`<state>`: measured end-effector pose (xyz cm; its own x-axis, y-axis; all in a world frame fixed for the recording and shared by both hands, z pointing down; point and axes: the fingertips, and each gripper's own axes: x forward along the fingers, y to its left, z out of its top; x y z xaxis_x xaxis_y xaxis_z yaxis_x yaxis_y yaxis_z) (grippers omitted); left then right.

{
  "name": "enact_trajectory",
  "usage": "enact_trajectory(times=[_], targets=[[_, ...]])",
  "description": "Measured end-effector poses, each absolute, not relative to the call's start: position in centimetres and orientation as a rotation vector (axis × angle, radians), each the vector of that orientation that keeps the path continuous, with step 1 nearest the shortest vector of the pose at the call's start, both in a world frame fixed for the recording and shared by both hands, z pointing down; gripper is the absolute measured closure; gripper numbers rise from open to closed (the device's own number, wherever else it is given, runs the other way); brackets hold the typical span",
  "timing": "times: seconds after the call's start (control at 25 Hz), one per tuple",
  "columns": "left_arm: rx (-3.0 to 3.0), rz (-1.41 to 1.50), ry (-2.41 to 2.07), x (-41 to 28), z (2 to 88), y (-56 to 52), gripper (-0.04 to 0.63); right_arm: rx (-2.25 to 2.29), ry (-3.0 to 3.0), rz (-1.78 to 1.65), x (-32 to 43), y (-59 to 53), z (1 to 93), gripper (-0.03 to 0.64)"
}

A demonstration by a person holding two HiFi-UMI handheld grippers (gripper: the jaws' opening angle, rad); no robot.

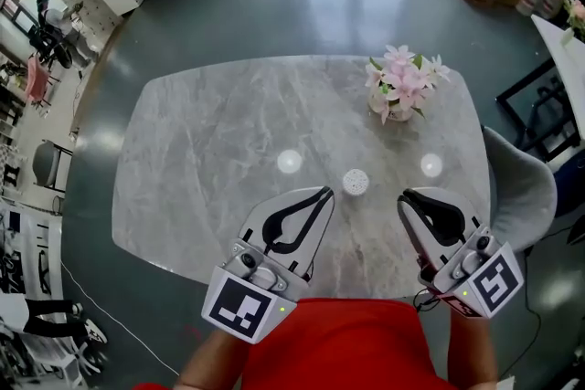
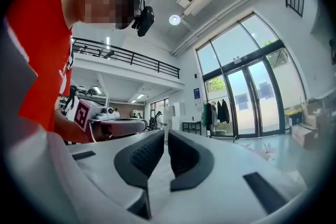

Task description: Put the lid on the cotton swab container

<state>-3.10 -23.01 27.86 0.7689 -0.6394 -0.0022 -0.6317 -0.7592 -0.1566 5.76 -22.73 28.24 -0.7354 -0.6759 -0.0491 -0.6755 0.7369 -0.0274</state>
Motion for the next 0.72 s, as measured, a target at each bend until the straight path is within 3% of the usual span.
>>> enact_trajectory(times=[0.72], targets=[[-2.874,-0.107,0.962,-1.3,29.5,-21.3,0.581,-1.166,2.882,-0.069,5.2,-21.3,30.7,0.605]])
